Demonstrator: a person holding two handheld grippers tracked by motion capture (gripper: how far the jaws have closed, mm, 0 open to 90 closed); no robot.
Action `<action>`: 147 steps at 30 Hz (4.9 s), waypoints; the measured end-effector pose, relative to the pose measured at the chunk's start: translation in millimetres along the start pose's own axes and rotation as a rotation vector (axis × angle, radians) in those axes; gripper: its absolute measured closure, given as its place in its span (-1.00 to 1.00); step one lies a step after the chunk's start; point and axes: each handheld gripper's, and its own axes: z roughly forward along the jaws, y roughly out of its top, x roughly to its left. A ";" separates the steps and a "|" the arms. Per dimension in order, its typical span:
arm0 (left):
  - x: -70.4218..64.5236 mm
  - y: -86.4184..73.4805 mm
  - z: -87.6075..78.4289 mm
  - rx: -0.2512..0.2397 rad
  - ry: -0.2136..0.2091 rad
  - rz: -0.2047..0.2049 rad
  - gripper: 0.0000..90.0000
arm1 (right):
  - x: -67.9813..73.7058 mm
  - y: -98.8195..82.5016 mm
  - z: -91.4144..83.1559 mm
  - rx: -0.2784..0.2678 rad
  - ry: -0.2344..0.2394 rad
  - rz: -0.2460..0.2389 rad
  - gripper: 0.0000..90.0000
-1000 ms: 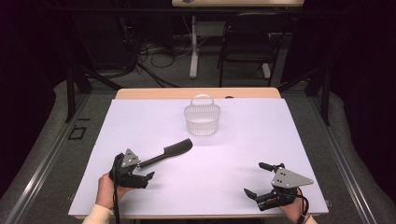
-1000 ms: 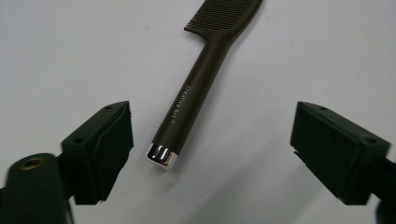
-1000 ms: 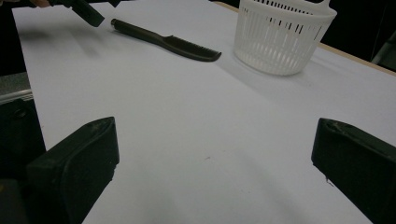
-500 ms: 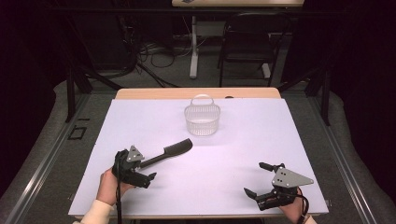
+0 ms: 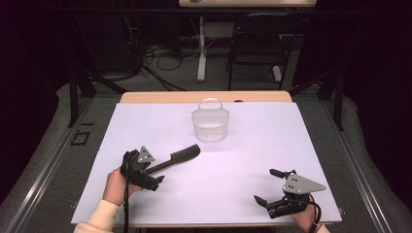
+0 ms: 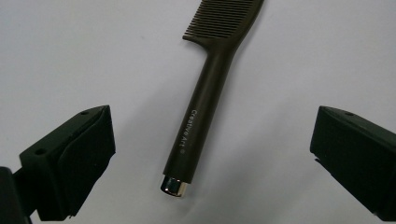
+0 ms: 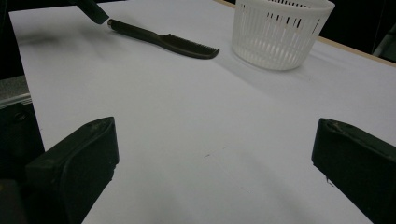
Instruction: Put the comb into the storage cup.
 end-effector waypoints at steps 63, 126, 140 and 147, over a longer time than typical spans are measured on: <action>0.0 64.0 53.1 0.349 -0.090 0.244 0.44 | -0.8 -0.5 0.1 0.009 0.009 -0.005 -1.00; 10.7 73.1 24.8 0.198 -0.168 0.164 0.61 | -0.5 -0.7 2.4 0.024 0.012 -0.001 -1.00; 11.6 70.8 11.0 0.142 -0.160 0.126 0.61 | -0.7 -0.7 3.5 0.027 0.016 0.009 -1.00; 11.1 70.3 7.6 0.083 -0.145 0.110 0.61 | -0.6 -0.5 5.0 0.033 0.020 0.006 -1.00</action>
